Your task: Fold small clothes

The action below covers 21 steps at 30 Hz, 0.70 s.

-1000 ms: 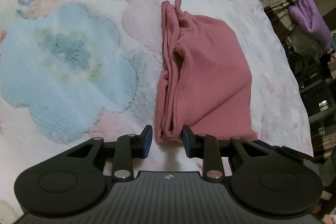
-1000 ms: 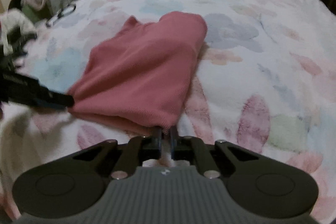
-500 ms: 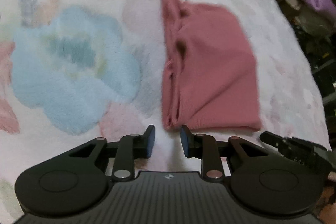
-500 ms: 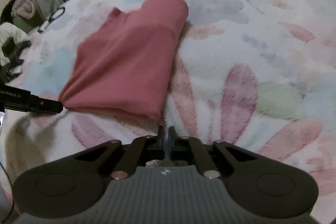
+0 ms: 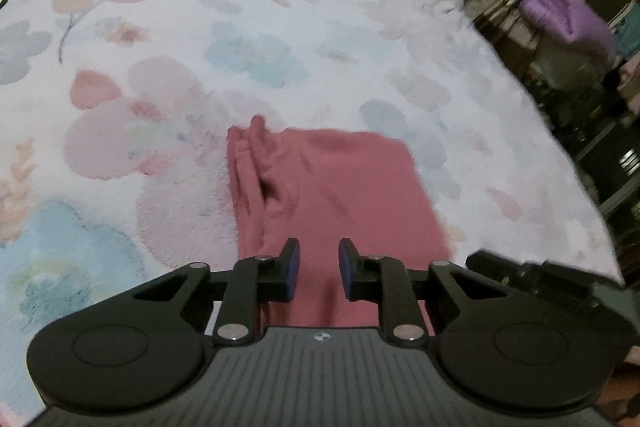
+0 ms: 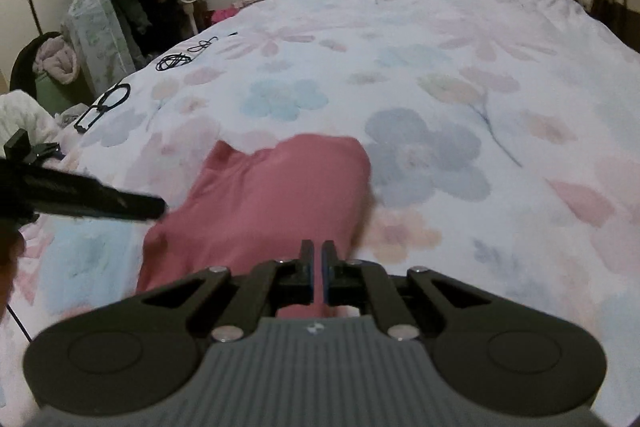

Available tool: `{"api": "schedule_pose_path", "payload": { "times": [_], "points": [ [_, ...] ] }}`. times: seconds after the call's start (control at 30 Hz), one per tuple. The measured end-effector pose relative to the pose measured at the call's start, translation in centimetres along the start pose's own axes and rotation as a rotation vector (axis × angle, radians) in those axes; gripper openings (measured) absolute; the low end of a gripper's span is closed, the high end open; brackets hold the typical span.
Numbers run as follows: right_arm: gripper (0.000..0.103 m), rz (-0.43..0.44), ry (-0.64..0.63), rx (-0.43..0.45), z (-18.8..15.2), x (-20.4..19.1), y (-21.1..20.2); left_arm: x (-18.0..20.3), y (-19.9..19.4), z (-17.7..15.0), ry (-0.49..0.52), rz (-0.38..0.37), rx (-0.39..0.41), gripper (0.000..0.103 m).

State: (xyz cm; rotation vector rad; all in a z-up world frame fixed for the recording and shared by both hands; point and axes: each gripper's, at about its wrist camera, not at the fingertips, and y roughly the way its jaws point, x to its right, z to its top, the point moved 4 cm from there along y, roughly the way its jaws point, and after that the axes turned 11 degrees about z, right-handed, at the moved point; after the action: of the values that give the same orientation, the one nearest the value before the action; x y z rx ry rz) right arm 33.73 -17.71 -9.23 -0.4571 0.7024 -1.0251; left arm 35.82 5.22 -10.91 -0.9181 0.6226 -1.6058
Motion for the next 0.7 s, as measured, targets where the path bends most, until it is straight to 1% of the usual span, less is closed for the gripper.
{"api": "schedule_pose_path", "payload": {
  "times": [0.07,0.13,0.17,0.27,0.33,0.43,0.5,0.53,0.57,0.6,0.63,0.67,0.7],
  "points": [
    [0.0,-0.006,-0.006,-0.011,0.1,0.4,1.8,-0.6,1.5,-0.6,-0.012,0.017,-0.027,0.021],
    [0.0,-0.006,0.005,-0.039,-0.6,0.9,3.3,-1.4,2.7,-1.2,-0.003,0.056,-0.049,0.018],
    [0.0,-0.007,0.003,-0.051,-1.0,1.1,3.8,-2.0,3.1,-1.5,-0.003,0.068,-0.059,0.017],
    [0.0,-0.003,0.02,-0.11,-2.6,1.9,5.7,-2.6,3.8,-2.0,0.001,0.066,-0.076,0.017],
    [0.0,0.002,0.049,-0.106,-3.6,2.5,6.3,-2.6,3.8,-2.0,0.006,0.065,-0.075,0.017],
    [0.0,0.013,0.056,-0.1,-3.3,2.5,5.9,-3.3,2.9,-1.9,-0.042,0.037,-0.076,0.017],
    [0.0,0.031,0.07,-0.098,-2.7,2.5,4.8,-3.5,1.6,-1.5,-0.07,0.017,-0.051,0.019],
    [0.005,0.04,0.076,-0.094,-2.5,2.5,4.2,-3.6,0.8,-1.3,-0.08,0.0,-0.032,0.026],
    [0.012,0.048,0.083,-0.084,-2.1,2.5,3.5,-3.6,0.4,-0.9,-0.088,-0.013,-0.018,0.041],
    [0.03,0.052,0.088,-0.069,-1.8,2.5,2.9,-3.7,-0.1,-0.6,-0.099,-0.024,-0.003,0.047],
    [0.042,0.054,0.095,-0.052,-1.6,2.7,2.3,-3.8,-0.4,-0.2,-0.112,-0.034,0.01,0.057],
    [0.043,0.057,0.106,-0.041,-1.3,3.0,2.0,-3.9,-0.5,0.3,-0.123,-0.043,0.023,0.061],
    [0.043,0.06,0.124,-0.031,-1.1,3.3,2.0,-4.1,-0.3,0.8,-0.14,-0.046,0.033,0.064]
  ]
}}
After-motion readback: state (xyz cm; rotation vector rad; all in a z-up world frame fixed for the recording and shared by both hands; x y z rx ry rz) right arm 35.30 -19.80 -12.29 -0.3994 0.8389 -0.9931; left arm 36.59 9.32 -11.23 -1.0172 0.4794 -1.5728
